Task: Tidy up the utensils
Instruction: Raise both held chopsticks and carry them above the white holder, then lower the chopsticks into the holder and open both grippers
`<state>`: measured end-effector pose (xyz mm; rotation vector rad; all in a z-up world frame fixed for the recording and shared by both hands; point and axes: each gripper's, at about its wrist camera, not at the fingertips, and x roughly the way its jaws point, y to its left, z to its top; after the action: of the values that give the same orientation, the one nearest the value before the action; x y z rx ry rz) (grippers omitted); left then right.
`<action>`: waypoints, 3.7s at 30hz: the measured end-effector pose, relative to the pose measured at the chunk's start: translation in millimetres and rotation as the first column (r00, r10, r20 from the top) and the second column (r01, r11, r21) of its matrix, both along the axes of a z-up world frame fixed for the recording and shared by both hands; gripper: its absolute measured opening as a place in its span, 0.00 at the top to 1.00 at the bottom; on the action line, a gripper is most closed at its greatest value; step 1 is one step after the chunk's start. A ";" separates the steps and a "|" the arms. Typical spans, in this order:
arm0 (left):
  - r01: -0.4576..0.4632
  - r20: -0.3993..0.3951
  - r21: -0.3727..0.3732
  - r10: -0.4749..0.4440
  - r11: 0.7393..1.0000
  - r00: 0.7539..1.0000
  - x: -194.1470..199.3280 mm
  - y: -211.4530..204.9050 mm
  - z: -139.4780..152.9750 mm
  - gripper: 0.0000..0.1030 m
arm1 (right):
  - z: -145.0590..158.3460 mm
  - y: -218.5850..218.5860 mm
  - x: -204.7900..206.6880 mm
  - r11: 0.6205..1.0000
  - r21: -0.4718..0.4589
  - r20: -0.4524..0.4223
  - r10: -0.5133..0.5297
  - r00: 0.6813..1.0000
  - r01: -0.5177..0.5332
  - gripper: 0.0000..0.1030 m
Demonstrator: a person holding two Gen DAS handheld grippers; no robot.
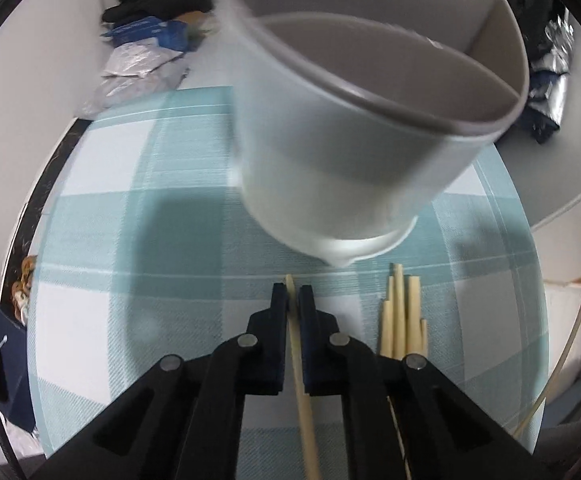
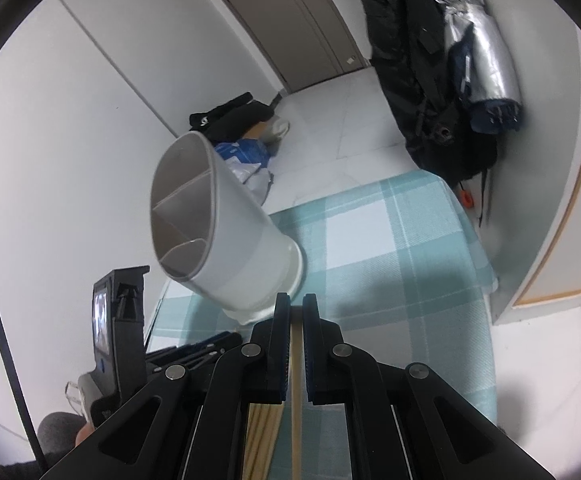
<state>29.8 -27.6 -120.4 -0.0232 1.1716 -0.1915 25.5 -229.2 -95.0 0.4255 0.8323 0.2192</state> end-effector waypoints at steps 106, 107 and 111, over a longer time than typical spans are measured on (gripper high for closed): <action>0.185 0.430 -0.177 -0.093 0.967 0.898 117.8 38.2 192.2 0.80 | 125.8 66.1 121.9 0.977 -0.140 0.452 0.209 0.867 -0.162 0.71; 0.175 0.433 -0.185 -0.080 0.967 0.898 113.6 41.1 195.5 0.67 | 128.7 63.1 116.8 0.979 -0.138 0.453 0.199 0.869 -0.152 0.71; 0.138 0.457 -0.206 -0.029 0.969 0.889 91.6 50.1 212.3 0.41 | 149.8 45.7 91.4 0.987 -0.121 0.453 0.151 0.879 -0.107 0.54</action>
<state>121.4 22.5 92.0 -0.1293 0.6784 -0.3911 116.9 -183.5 54.8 0.2138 0.3970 0.3880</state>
